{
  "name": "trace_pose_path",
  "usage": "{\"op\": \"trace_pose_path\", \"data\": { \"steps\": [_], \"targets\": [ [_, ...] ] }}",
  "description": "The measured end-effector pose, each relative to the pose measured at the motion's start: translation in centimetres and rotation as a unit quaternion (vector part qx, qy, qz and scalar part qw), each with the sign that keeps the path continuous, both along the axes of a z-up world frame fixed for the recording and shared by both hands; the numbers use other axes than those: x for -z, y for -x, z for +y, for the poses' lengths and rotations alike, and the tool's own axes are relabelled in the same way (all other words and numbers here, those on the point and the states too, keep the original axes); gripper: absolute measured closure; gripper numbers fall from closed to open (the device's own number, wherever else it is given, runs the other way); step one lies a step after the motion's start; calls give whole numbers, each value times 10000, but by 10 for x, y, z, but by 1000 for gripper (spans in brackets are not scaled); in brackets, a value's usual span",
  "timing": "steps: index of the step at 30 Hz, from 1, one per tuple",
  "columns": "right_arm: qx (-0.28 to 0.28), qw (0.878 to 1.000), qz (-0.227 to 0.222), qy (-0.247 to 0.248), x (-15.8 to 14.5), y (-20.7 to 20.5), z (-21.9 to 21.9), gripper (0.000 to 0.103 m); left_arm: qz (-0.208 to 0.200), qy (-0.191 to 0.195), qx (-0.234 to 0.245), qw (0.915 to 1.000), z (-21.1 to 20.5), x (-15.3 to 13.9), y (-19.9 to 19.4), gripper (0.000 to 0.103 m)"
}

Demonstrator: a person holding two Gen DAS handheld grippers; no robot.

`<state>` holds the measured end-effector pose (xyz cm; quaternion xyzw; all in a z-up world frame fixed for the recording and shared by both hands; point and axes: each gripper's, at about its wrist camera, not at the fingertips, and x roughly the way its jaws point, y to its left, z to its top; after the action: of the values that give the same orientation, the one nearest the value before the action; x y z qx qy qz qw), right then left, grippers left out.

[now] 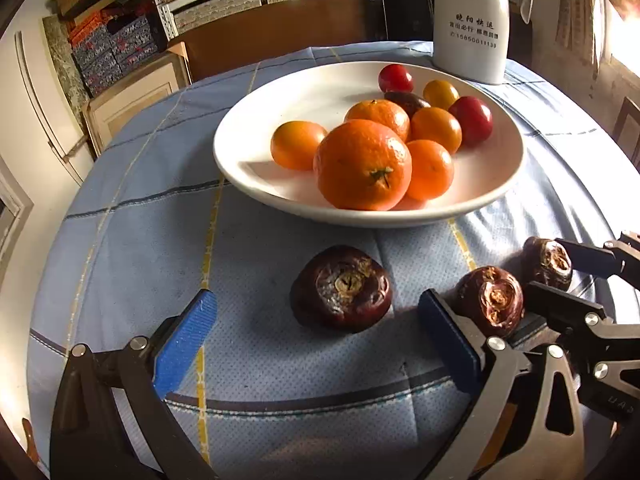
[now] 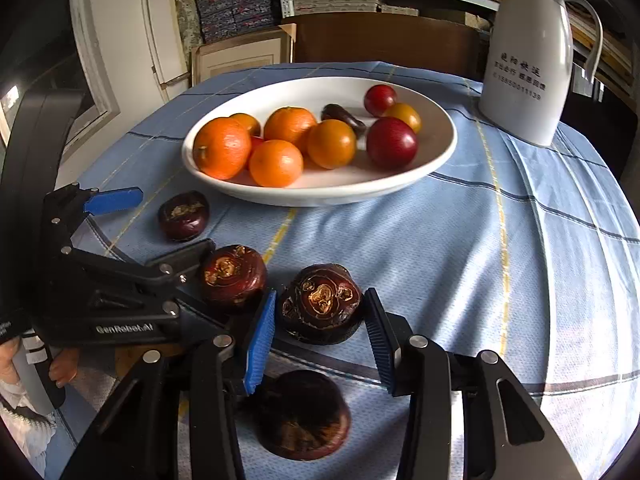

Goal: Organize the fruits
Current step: 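Grasp a dark brown fruit with the left tool while the right grasps another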

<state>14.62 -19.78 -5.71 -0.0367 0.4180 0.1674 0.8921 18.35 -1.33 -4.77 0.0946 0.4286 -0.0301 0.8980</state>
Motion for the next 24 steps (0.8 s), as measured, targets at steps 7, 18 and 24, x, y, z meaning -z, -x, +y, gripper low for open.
{"op": "trace_pose_path", "data": {
  "steps": [7, 18, 24],
  "targets": [
    [52, 10000, 30, -55, 1, -2, -6, 58, 73, 632, 176, 9978, 9, -2, -1, 55],
    [212, 9988, 26, -434, -5, 1, -23, 58, -87, 877, 227, 9959, 14, -14, 27, 57],
    [272, 9957, -212, -865, -18, 15, -40, 58, -512, 1030, 255, 9930, 17, -39, 51, 57]
  ]
}}
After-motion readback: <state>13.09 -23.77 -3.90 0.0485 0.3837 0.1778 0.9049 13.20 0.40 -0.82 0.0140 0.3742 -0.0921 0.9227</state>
